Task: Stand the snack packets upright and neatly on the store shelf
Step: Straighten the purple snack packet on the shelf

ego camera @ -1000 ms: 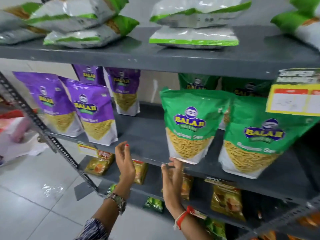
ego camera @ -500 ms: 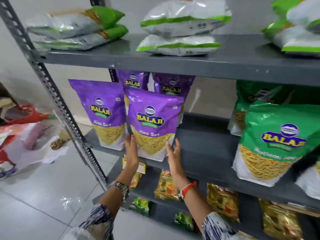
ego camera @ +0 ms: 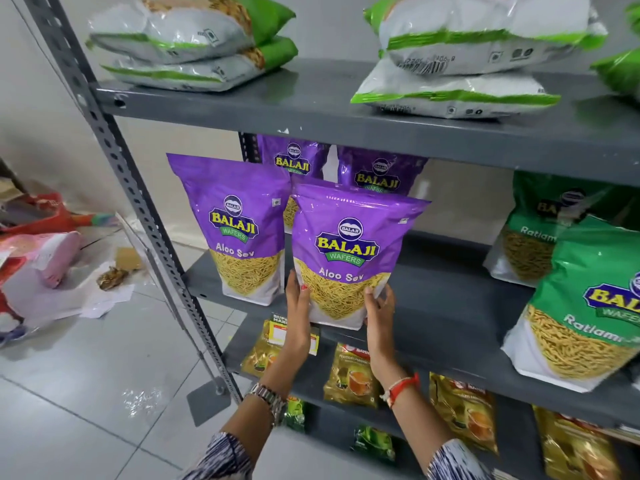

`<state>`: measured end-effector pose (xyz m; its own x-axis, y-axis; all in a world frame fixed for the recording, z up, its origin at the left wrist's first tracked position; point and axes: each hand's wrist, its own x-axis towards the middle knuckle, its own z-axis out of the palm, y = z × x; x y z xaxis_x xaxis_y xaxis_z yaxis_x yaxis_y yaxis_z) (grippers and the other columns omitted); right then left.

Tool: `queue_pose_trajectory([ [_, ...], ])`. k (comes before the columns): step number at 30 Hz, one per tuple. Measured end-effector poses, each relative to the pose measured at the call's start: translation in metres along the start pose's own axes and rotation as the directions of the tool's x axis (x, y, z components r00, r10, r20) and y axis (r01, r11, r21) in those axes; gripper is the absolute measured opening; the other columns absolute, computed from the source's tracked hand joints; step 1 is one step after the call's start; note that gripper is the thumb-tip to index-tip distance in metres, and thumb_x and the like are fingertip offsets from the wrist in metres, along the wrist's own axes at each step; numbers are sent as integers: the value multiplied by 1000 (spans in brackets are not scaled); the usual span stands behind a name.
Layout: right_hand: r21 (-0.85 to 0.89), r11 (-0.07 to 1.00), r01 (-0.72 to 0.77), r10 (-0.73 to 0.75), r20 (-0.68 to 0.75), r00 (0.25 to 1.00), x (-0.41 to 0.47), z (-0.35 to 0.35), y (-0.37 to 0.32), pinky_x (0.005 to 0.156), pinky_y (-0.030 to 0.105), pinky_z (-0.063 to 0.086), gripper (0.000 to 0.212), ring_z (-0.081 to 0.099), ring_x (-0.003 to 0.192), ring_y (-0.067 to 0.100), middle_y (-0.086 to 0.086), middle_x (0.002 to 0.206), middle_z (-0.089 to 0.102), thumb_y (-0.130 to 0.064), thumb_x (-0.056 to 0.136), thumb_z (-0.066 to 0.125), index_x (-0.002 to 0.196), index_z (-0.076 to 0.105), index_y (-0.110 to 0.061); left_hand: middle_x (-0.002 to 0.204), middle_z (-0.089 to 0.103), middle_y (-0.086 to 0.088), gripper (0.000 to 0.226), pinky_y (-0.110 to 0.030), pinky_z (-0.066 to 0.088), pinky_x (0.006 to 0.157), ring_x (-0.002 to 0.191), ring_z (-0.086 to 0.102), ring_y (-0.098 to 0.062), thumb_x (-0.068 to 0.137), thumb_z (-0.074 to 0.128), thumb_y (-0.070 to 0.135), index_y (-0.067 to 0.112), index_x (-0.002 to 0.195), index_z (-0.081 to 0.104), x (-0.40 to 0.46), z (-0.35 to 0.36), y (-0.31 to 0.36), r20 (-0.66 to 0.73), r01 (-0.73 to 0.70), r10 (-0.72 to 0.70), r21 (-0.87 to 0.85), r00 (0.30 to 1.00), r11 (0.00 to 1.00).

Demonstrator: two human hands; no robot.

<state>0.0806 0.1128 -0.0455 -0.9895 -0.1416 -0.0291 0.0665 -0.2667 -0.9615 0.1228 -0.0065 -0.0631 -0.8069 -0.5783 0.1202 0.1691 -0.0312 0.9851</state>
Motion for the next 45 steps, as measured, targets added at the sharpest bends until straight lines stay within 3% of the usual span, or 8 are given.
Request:
queue_pose_trajectory([
  [5,-165,976,141,-177,-232,957,-40,11,8,69,10,44,37,54,105,13,-1,122,45,-37,85,59,119,47,-27,130,50,0,32,-26,40,99,119,49,-9,95,40,32,22,126,45,-4,-27,-1,-281,-50,60,45,958,998],
  [8,-214,948,234,-238,8,971,-64,34,17,71,9,45,23,56,95,10,-1,107,57,-33,84,55,106,53,-33,109,51,5,25,-10,40,82,96,49,10,92,41,21,16,116,46,8,-56,7,-497,-113,133,70,857,991],
  [10,-220,960,173,-125,214,969,-67,60,20,76,10,46,23,58,95,5,-4,106,62,-36,84,54,107,55,-37,114,48,-1,31,-11,38,86,101,49,3,94,41,20,9,122,43,29,-82,16,-564,-103,121,63,817,993],
  [14,-368,930,16,139,390,910,-54,115,31,117,40,24,64,26,142,20,8,154,27,-48,91,46,145,25,-21,148,33,-10,46,-40,32,110,135,34,-25,97,35,30,17,140,30,78,-118,32,-526,46,-76,-70,847,997],
  [18,-357,930,-86,189,265,946,-39,147,34,117,38,12,78,3,148,22,5,161,-3,-54,90,44,149,3,-24,155,25,-4,53,-50,26,112,141,26,-26,95,26,48,27,144,23,95,-129,37,-348,186,-249,-204,904,961],
  [23,-322,945,-55,139,243,960,-22,160,37,119,48,20,75,12,147,26,7,160,12,-52,91,43,149,6,-25,143,44,-10,58,-35,37,96,127,44,-23,93,24,54,21,140,32,92,-130,31,-288,209,-245,-152,926,966],
  [27,-293,956,0,74,242,967,-23,165,37,116,38,23,71,18,145,24,6,157,23,-48,92,45,149,11,-25,133,46,-4,42,-37,40,90,125,46,-25,96,25,47,26,131,32,88,-129,28,-309,131,-160,-113,938,985],
  [45,-324,944,-67,170,299,939,-26,157,31,118,52,19,80,7,147,30,8,159,13,-62,85,41,149,7,-28,145,37,-9,50,-43,37,99,130,39,-24,96,26,46,23,140,22,79,-133,32,-278,116,-119,-27,953,993],
])
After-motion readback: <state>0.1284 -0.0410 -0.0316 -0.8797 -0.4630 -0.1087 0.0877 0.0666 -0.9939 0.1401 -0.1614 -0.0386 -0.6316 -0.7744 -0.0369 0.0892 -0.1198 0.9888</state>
